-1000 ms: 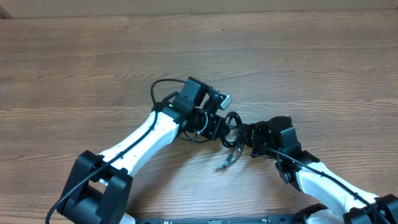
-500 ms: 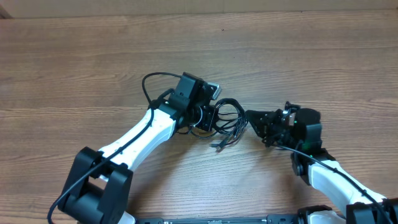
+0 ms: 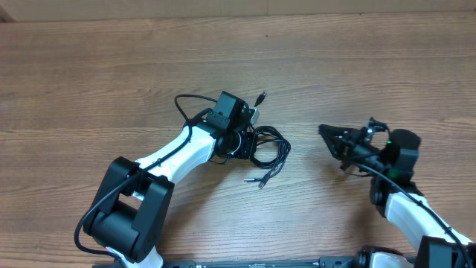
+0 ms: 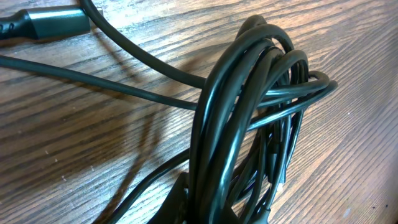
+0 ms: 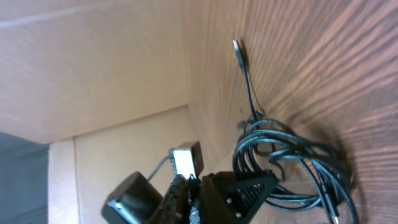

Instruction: Untangle cables

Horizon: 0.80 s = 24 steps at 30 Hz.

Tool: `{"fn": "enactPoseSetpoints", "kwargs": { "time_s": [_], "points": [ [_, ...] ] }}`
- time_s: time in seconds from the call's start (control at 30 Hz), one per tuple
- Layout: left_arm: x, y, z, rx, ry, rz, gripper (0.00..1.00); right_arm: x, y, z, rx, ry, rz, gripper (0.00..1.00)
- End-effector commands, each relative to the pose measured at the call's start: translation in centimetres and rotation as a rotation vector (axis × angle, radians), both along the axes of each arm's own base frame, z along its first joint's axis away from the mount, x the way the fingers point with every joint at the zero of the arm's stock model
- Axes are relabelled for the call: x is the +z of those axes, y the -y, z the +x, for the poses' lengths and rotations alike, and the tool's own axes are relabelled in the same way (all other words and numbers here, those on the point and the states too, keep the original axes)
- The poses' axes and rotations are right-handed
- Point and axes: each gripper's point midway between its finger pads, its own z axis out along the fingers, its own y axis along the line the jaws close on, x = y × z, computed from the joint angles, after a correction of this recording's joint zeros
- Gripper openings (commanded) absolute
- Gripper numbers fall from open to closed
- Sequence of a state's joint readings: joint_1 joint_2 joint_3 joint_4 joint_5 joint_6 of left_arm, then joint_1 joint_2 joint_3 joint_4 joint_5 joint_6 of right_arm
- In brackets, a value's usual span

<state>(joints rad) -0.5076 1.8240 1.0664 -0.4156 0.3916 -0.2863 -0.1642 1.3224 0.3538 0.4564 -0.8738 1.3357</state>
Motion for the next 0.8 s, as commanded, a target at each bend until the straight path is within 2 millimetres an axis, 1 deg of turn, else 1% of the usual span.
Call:
{"fn": "enactPoseSetpoints", "kwargs": {
  "time_s": [0.0, 0.03, 0.07, 0.13, 0.2, 0.27, 0.37, 0.43, 0.47, 0.63, 0.77],
  "points": [
    [0.0, -0.3, 0.4, 0.024, -0.001, 0.001, 0.04, 0.8, -0.1, -0.5, 0.055, 0.025, 0.032, 0.19],
    [0.1, -0.3, 0.4, 0.024, 0.0, 0.001, 0.04, 0.8, -0.4, -0.6, 0.064, 0.02, 0.033, 0.25],
    [0.1, -0.3, 0.4, 0.028, -0.001, -0.001, 0.04, 0.7, -0.8, -0.8, 0.075, 0.015, 0.034, 0.29],
    [0.1, -0.2, 0.5, 0.04, -0.006, -0.005, 0.04, 0.2, -1.9, -1.2, 0.104, -0.012, 0.032, 0.33],
    [0.1, -0.2, 0.5, 0.042, -0.006, -0.006, 0.05, -0.7, -3.2, -1.6, 0.117, -0.056, 0.017, 0.38],
    [0.1, -0.2, 0.5, 0.041, -0.004, -0.007, 0.04, -2.4, -4.2, -2.0, 0.099, -0.132, -0.02, 0.42],
    [0.1, -0.2, 0.5, 0.042, -0.005, -0.005, 0.05, -5.4, -5.2, -3.1, 0.022, -0.313, -0.057, 0.46],
    [0.1, -0.3, 0.5, 0.042, -0.007, -0.003, 0.04, -6.3, -5.9, -3.4, -0.021, -0.38, -0.063, 0.49],
    [0.1, -0.3, 0.4, 0.041, -0.009, -0.002, 0.04, -6.3, -6.2, -3.4, -0.035, -0.385, -0.068, 0.5],
    [0.0, -0.3, 0.4, 0.041, -0.012, -0.002, 0.04, -5.9, -7.9, -2.7, -0.112, -0.353, -0.085, 0.49],
    [0.0, -0.2, 0.1, 0.035, -0.018, -0.003, 0.04, -6.6, -8.7, -2.9, -0.172, -0.38, -0.1, 0.5]
  ]
}}
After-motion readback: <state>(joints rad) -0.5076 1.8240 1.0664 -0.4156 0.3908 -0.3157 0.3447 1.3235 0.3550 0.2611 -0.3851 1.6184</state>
